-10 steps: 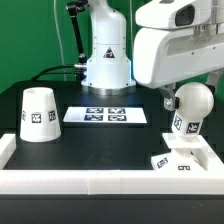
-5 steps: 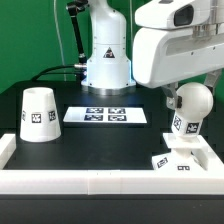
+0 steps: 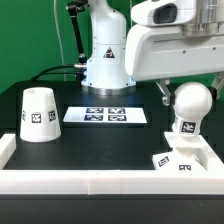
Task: Assemble lamp
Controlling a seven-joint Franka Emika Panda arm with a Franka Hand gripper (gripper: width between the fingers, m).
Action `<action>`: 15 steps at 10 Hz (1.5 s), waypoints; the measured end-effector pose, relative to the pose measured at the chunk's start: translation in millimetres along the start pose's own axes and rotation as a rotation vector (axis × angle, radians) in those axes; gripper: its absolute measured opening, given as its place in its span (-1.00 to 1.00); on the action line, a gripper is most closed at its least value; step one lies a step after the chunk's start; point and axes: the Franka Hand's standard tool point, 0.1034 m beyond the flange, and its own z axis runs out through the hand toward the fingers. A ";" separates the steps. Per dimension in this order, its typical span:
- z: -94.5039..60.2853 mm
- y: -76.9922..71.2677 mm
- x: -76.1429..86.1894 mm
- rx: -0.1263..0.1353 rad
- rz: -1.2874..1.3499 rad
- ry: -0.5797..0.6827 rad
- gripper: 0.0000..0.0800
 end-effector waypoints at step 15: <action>1.0 -3.6 -9.3 0.081 1.148 -0.015 0.45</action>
Offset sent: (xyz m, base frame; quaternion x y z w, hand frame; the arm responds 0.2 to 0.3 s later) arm -0.0131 -0.0086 -0.0036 -0.0392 0.0262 0.2195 0.9745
